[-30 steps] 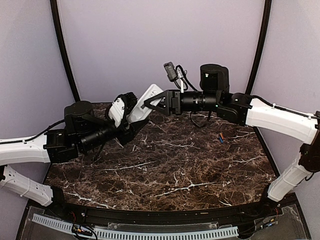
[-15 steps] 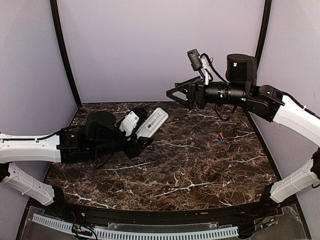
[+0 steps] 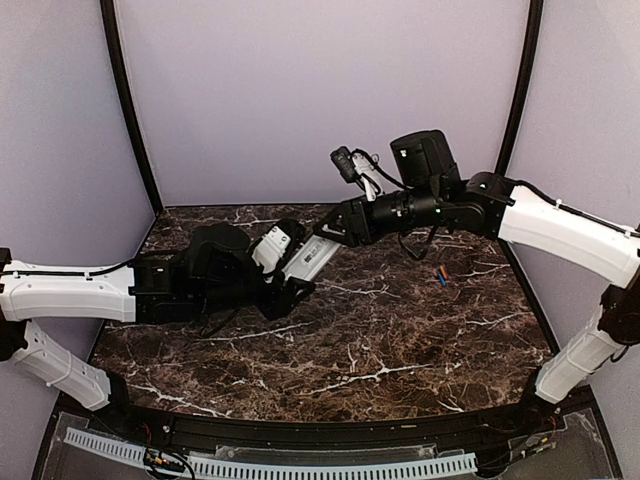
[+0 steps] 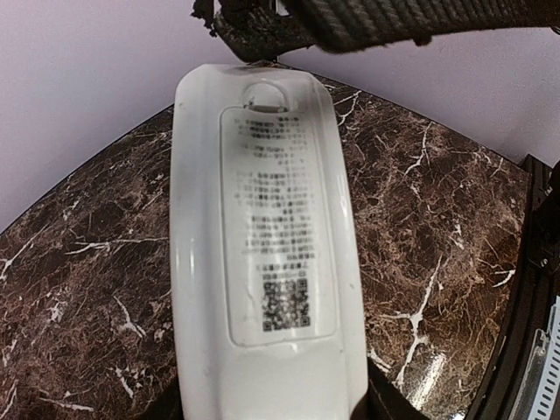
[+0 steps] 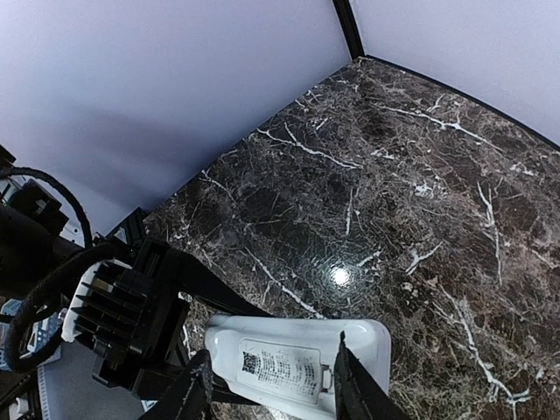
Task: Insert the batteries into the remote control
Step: Pass from the left arm to the right
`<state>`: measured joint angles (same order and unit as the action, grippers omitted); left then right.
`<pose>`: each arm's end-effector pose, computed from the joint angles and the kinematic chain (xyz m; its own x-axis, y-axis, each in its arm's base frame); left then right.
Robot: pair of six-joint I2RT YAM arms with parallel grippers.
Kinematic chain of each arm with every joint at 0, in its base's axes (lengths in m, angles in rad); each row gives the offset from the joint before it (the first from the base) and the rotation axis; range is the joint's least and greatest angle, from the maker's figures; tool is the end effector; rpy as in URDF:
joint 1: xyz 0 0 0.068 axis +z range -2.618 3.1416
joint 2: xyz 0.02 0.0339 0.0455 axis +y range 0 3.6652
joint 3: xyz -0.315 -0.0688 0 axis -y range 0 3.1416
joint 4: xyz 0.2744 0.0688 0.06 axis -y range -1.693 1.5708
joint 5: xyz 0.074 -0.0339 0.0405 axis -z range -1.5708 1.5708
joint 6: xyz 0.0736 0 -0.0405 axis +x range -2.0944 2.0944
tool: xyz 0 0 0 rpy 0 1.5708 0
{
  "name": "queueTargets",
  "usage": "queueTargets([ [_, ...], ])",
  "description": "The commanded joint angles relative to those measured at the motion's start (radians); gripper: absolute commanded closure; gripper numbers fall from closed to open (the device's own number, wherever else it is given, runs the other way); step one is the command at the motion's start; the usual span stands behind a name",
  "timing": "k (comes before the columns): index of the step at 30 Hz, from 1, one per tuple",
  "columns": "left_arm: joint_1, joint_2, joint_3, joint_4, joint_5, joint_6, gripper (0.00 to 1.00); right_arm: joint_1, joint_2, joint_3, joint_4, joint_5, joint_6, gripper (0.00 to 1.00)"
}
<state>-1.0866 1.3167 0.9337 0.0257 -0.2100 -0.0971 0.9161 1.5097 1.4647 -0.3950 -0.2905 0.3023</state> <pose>0.1786 -0.3066 0.3204 -0.2371 0.2472 -0.9395 0.7553 0.6552 -0.0183 0.2319 0.3367 0.4140 -0.5208 -0.2101 -0.8274 -0.7990 0.4613 0.3858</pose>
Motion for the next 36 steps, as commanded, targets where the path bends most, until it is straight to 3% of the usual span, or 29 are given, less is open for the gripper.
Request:
queueTargets([
  [1, -0.003, -0.005, 0.023, -0.012, 0.006, -0.015, 1.00, 0.013, 0.032, 0.047, -0.044, 0.027, 0.020, 0.58],
  [26, -0.003, -0.021, -0.003, 0.025, -0.018, -0.009, 1.00, 0.042, 0.079, 0.079, -0.145, 0.107, -0.003, 0.64],
  [36, -0.002, -0.036, -0.012, 0.034, -0.026, -0.004, 1.00, 0.041, 0.109, 0.094, -0.138, 0.010, 0.001, 0.72],
])
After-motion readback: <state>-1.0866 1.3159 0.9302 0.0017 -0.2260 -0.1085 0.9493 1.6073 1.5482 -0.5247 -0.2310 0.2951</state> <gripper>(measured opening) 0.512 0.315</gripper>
